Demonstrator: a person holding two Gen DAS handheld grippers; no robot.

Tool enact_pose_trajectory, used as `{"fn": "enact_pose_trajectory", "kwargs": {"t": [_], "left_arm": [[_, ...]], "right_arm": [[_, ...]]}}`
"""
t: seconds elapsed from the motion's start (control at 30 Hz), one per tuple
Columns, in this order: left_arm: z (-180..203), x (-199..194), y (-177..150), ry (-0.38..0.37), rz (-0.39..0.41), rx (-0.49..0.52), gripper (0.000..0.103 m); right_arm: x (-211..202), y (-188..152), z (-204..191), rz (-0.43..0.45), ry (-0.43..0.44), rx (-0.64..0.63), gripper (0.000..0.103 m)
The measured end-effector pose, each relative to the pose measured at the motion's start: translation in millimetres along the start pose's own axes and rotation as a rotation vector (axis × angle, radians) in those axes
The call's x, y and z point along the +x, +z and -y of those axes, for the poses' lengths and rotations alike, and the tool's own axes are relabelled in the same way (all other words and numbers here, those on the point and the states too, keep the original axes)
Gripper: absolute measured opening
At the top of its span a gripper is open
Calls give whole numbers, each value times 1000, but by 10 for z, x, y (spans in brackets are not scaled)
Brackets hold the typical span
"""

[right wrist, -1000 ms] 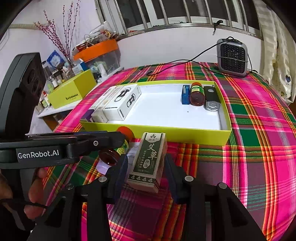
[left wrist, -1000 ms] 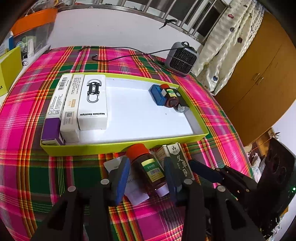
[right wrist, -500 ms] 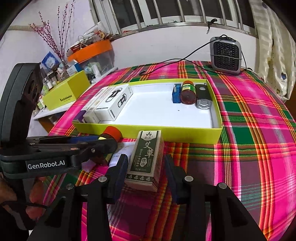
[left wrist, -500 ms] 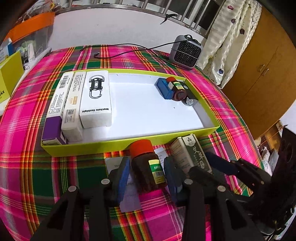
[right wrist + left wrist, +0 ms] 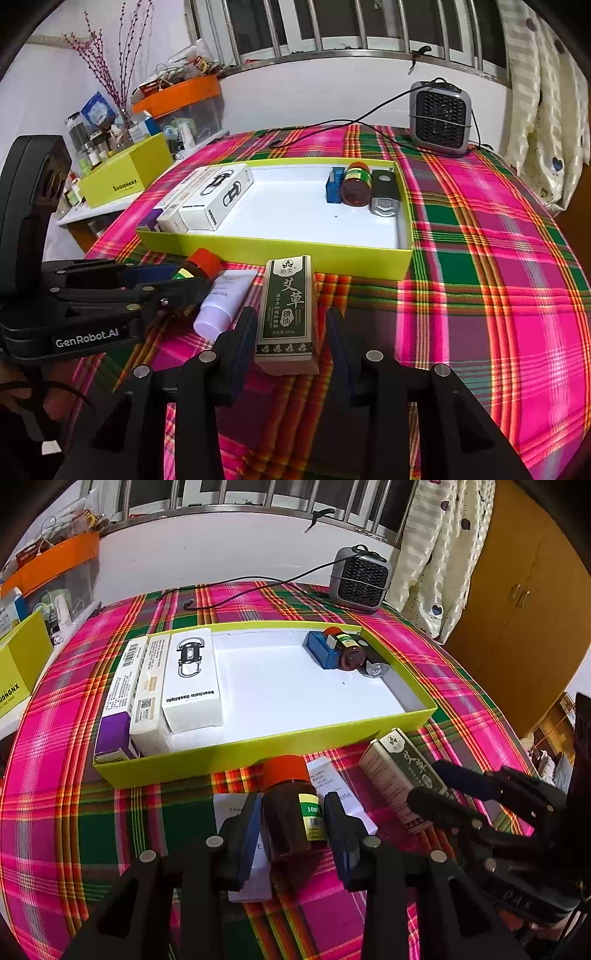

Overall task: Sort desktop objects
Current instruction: 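Grasp the green herbal box with the right gripper while the left grasps the brown bottle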

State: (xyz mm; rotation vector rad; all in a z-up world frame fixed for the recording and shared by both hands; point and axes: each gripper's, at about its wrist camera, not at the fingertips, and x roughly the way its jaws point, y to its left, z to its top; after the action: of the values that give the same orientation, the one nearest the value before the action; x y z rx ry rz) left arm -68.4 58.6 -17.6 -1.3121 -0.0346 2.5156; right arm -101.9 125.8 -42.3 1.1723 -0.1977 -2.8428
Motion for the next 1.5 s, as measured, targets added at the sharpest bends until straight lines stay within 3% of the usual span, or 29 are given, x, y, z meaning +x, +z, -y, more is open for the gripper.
{"fn": "enact_pose_trajectory", "kwargs": {"t": [0.27, 0.7, 1.13, 1.3, 1.5], "left_arm": [[86, -8, -55, -9, 19, 49, 35], [101, -40, -122, -16, 35, 81, 34], [96, 24, -182, -43, 17, 63, 34], [70, 11, -196, -44, 20, 56, 33], [50, -31, -207, -44, 25, 51, 32]], "right_arm": [[87, 27, -117, -12, -8, -67, 41], [42, 31, -32, -14, -41, -44, 42], [134, 50, -16, -27, -11, -53, 42], [162, 31, 23, -50, -16, -32, 33], [112, 2, 23, -41, 5, -23, 32]]}}
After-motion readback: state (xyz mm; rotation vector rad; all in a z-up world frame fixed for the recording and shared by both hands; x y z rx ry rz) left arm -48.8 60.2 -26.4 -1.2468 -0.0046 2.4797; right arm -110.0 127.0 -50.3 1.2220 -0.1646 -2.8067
